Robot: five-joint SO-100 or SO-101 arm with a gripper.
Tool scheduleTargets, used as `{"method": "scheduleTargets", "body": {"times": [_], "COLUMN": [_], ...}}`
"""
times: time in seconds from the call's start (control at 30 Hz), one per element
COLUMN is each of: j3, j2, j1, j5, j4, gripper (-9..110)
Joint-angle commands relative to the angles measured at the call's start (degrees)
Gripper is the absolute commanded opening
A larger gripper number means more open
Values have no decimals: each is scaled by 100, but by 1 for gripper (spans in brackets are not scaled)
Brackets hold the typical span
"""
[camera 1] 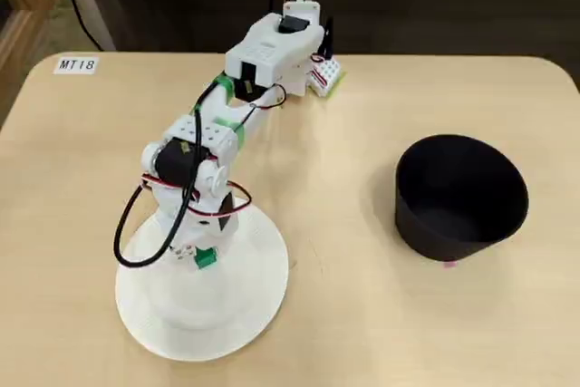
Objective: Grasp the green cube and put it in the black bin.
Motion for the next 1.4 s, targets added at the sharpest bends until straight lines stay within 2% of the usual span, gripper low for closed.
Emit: {"method": "scheduleTargets", "body": {"times": [0.0,0.3,0.37,0.5,0.67,1.03,1.17,1.37], "j3": [-290,-316,-352,-70,896,1213,1529,2276], "j2": [123,1310,1767,2821,4307,4746,4693,4623], "j1": [9,-211,-325,-729,-1802,-5414,-6091,-6223], "j5": [35,-272,-729,-2303,-3858,-5256,-5458,-5660], "j4": [-9,9,9,26,26,18,18,9], "gripper": [0,0,0,0,0,0,0,0]}}
